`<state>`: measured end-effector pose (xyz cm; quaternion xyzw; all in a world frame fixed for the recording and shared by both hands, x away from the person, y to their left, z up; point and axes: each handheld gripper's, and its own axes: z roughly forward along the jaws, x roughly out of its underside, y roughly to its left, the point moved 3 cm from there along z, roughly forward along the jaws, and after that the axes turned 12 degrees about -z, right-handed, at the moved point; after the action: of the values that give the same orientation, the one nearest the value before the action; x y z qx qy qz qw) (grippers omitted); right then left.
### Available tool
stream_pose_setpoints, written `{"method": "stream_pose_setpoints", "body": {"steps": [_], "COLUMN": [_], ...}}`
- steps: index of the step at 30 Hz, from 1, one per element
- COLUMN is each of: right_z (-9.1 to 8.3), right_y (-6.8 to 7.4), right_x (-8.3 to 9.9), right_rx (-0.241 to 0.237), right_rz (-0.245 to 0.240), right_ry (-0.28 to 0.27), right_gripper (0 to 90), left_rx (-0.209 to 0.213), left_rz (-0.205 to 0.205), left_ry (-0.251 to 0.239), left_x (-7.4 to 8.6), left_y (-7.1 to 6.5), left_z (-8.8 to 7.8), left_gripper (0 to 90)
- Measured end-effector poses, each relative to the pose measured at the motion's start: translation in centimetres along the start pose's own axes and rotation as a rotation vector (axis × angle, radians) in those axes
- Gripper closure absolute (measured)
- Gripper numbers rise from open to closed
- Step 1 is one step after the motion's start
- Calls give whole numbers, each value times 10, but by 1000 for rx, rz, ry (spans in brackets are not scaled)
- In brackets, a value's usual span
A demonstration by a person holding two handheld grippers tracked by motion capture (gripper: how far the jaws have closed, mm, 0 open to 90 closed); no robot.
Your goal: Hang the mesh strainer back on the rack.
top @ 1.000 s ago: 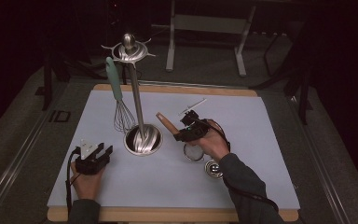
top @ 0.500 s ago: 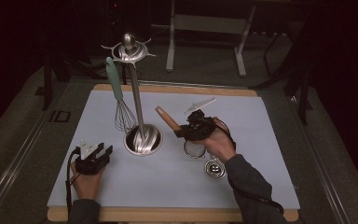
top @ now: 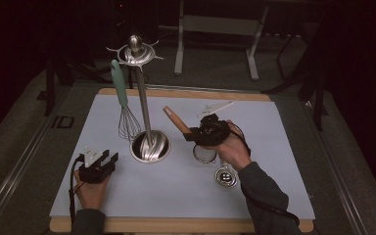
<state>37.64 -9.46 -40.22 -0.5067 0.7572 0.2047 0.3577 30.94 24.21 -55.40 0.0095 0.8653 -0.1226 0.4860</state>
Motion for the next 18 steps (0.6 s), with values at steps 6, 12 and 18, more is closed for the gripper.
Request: {"method": "stream_pose_setpoints", "body": {"steps": [6, 12, 18], "right_z": [-11, -23, -30], "right_y": [1, 0, 2], "right_x": [-5, -9, -15], "right_rx": [5, 2, -5], "right_rz": [-21, -52, -82], "right_ry": [-30, -62, -98], "right_gripper": [708, 708, 708], "left_rx": [1, 0, -1], "left_rz": [1, 3, 4], "left_ry": [0, 1, 2], "left_x": [0, 0, 0], "left_y": [0, 0, 0], "left_z": [0, 0, 1], "left_gripper": [605, 605, 605]}}
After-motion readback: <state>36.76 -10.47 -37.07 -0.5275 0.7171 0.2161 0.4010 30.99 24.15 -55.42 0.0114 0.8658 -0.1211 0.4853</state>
